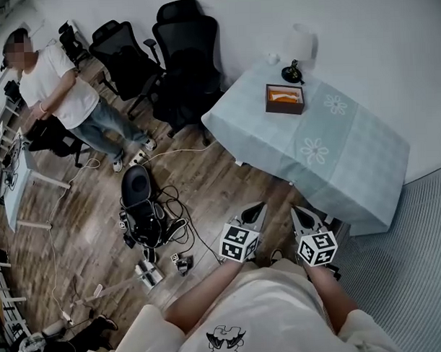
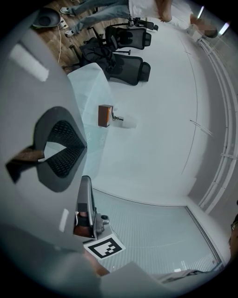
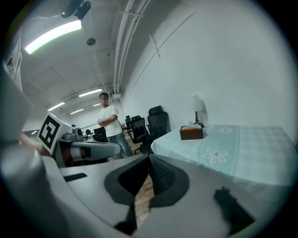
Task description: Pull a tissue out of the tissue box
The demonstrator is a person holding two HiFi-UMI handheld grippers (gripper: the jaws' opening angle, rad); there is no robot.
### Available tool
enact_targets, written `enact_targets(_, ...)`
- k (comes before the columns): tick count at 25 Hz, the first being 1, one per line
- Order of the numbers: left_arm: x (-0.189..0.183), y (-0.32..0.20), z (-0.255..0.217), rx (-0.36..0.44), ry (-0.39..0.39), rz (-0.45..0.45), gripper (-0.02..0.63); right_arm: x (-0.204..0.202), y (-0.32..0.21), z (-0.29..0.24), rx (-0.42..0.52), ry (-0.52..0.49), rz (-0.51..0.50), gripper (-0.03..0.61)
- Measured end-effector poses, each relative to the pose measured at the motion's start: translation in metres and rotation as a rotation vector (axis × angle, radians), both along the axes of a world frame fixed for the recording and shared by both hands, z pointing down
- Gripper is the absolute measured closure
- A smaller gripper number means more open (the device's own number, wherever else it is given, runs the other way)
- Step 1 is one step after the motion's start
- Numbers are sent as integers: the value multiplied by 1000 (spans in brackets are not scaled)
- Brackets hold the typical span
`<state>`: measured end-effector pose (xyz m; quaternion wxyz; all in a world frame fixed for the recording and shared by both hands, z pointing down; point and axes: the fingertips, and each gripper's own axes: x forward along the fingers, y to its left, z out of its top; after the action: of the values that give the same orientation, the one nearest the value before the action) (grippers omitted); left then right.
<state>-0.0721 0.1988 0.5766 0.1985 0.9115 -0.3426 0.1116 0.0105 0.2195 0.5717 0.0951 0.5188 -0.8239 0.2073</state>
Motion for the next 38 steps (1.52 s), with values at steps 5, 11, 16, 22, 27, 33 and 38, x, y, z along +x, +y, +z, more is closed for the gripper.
enact_targets(5, -21, -17, 9, -23, 3, 4, 607, -19, -14, 3, -13, 13, 9, 572)
enact_targets(11, -13, -54, 9, -34, 19, 1, 607, -10, -58, 2, -17, 21, 19, 572)
enact_targets(16, 9, -105, 20, -43, 5, -8, 607, 12, -117, 11, -10, 10, 4, 572)
enact_targets(22, 54, -200, 24, -43, -19, -39, 607, 62, -212, 21, -12, -19, -7, 572)
enact_targets(27, 101, -285, 10, -6, -36, -52, 607, 103, -294, 11, 1, -31, -65, 572)
enact_targets(33, 134, -354, -7, -9, -38, -107, 607, 132, -360, 1, 4, -49, -111, 573)
enact_targets(38, 144, -377, -6, -19, -45, -95, 607, 134, -384, 7, -14, -71, -96, 572)
